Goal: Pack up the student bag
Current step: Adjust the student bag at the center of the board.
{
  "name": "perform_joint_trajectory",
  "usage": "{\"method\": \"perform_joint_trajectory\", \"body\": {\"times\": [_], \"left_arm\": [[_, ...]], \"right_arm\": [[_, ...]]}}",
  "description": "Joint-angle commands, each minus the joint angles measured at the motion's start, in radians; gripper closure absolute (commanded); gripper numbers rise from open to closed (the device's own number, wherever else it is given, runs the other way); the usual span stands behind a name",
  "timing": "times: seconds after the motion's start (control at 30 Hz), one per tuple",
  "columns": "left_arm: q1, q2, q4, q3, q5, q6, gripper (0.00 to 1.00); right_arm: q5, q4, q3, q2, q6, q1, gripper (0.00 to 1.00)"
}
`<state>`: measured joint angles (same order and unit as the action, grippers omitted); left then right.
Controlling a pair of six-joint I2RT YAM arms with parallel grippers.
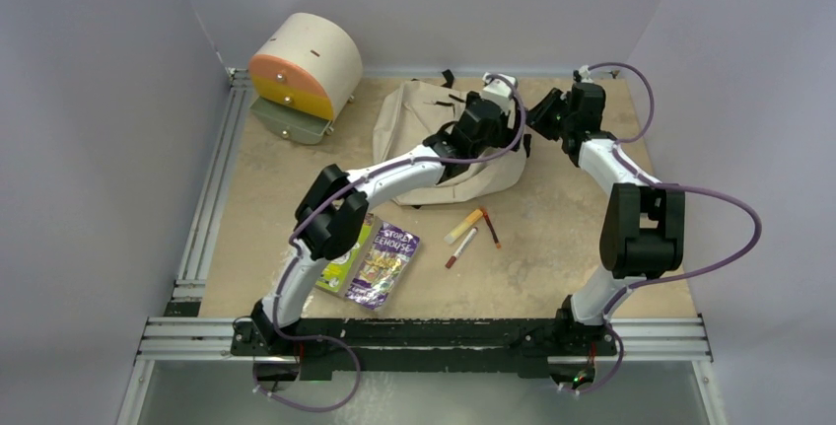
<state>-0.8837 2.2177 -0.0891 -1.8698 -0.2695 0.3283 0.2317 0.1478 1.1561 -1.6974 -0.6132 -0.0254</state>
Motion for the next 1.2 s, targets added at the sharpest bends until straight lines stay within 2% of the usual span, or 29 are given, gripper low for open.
{"method": "perform_joint_trajectory", "body": {"times": [0.0,0.2,0.43,0.57,0.8,0.93,1.03,1.17], "left_arm": [[0.003,0.054,-0.003,-0.114,-0.047,-0.083,0.18],[0.003,0.155,0.034,-0.240,-0.089,-0.143,0.17],[0.004,0.182,0.034,-0.238,-0.136,-0.150,0.18],[0.006,0.158,0.016,-0.203,-0.161,-0.136,0.32],[0.027,0.070,-0.034,-0.088,-0.111,-0.050,0.79],[0.060,0.009,-0.039,-0.007,-0.024,0.049,1.00],[0.086,-0.034,-0.077,0.066,0.050,0.105,1.00],[0.105,-0.070,-0.124,0.130,0.125,0.132,1.00]], "right_arm": [[0.024,0.032,0.004,0.028,0.009,-0.002,0.69],[-0.070,0.043,-0.075,0.106,-0.040,-0.002,0.68],[-0.061,0.062,-0.110,0.142,-0.051,-0.002,0.67],[-0.055,0.063,-0.119,0.151,-0.045,-0.002,0.67],[-0.014,0.064,-0.137,0.158,-0.016,-0.002,0.66],[0.004,0.073,-0.155,0.168,-0.003,-0.002,0.58],[0.032,0.086,-0.168,0.181,-0.011,-0.002,0.50],[0.098,0.117,-0.162,0.165,-0.040,-0.002,0.46]]}}
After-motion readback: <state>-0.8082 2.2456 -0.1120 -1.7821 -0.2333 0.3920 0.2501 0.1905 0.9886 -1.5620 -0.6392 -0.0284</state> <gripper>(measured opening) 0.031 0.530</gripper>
